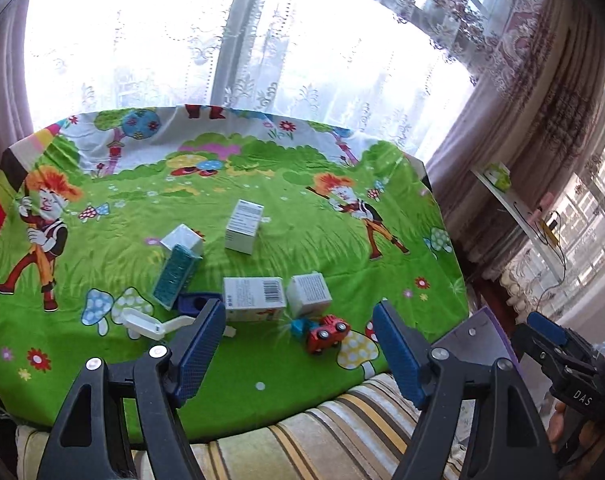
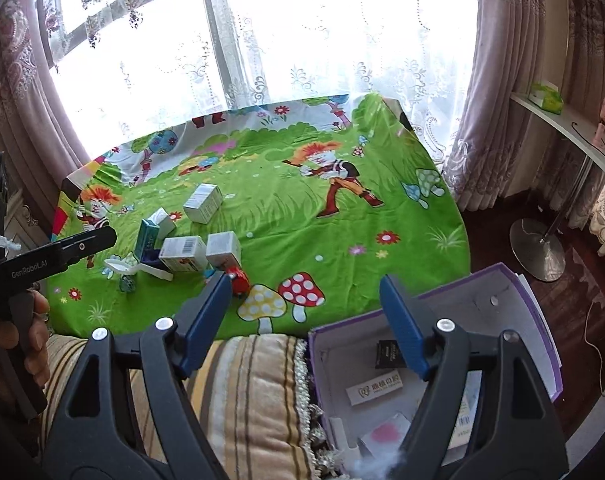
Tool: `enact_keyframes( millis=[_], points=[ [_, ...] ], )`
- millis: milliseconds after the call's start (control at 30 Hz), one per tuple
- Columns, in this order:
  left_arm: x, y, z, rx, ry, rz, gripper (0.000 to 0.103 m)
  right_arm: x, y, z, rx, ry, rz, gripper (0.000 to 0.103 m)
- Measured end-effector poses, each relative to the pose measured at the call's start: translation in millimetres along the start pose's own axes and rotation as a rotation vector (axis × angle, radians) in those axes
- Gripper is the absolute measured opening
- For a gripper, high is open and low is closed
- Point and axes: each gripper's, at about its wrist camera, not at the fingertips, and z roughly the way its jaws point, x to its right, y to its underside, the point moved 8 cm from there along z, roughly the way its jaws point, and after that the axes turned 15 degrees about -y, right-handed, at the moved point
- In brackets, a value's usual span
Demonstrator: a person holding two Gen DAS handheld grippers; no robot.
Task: Organize rigid objects
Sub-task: 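Move both open tools back over the bed toward the scoop and toy car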
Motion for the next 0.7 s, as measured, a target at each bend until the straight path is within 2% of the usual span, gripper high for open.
enact_keyframes(
  millis=[267,433,567,700],
  points=[
    [-61.9,-26.3,15.9,0.012,-0.06,-0.187,0.075,-36.8,-35.2,56.6,-0.021,-0.044,0.043,0.079],
    [-91.2,-21.6,30.8,0.004,-0.076,-0.275,0.068,-51.7,-43.2,97.3,-0.028,-0.11,0.083,0.079],
    [-105.2,-3.1,44.9,-0.032,-0.074,-0.316,0.066,-44.6,-18.9,142.9,-0.144,-0.087,0.074,0.079],
    [-113.4,18.0,57.2,-0.059,-0.085,-0.338,0.066,-19.9,20.9,169.5,-0.277,-0.021,0.075,0.078]
  ],
)
